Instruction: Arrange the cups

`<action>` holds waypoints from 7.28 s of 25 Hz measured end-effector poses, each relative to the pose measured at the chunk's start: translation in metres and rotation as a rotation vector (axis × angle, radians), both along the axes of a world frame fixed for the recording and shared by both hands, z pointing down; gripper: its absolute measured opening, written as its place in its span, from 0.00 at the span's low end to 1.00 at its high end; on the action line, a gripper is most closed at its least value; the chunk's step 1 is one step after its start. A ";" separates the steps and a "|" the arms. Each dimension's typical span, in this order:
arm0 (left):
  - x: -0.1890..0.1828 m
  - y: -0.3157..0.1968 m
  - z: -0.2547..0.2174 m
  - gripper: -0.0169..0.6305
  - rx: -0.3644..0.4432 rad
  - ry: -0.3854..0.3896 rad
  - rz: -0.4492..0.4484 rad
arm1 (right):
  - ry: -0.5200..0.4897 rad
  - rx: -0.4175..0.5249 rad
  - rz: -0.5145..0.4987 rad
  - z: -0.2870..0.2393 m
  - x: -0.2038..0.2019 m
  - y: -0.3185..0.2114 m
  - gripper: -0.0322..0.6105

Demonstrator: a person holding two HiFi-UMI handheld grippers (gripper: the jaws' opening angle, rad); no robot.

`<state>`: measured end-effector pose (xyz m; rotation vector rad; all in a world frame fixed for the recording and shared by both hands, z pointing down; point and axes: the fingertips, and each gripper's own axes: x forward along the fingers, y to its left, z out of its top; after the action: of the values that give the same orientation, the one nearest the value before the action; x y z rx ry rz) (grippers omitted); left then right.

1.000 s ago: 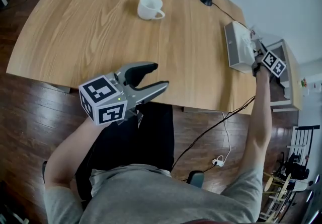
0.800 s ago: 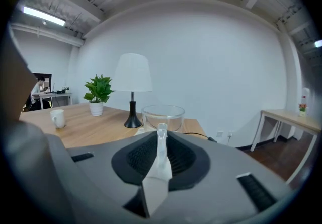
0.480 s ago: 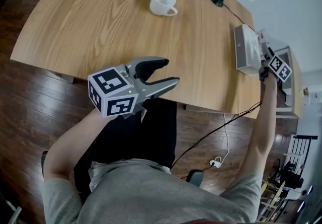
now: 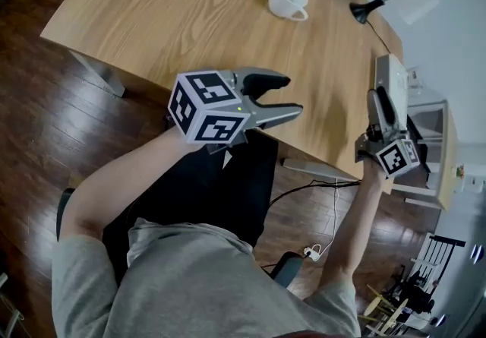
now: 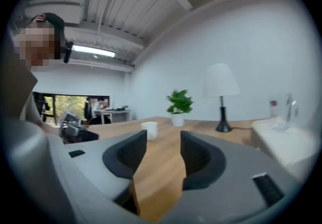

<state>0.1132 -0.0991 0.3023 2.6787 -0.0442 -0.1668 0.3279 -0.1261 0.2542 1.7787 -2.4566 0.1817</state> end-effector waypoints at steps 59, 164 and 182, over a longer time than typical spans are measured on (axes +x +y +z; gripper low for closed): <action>-0.004 -0.001 -0.002 0.39 -0.018 0.019 0.001 | 0.107 -0.091 -0.198 0.071 -0.151 -0.081 0.30; -0.013 0.010 -0.003 0.39 0.131 -0.055 0.013 | 0.001 0.151 -0.102 0.044 -0.173 0.047 0.15; -0.008 0.008 0.000 0.39 0.087 -0.038 0.006 | -0.014 0.158 -0.090 0.048 -0.158 0.052 0.15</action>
<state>0.1055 -0.0911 0.3024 2.7687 -0.0418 -0.1184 0.1695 -0.0744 0.3027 1.7241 -2.6210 -0.0070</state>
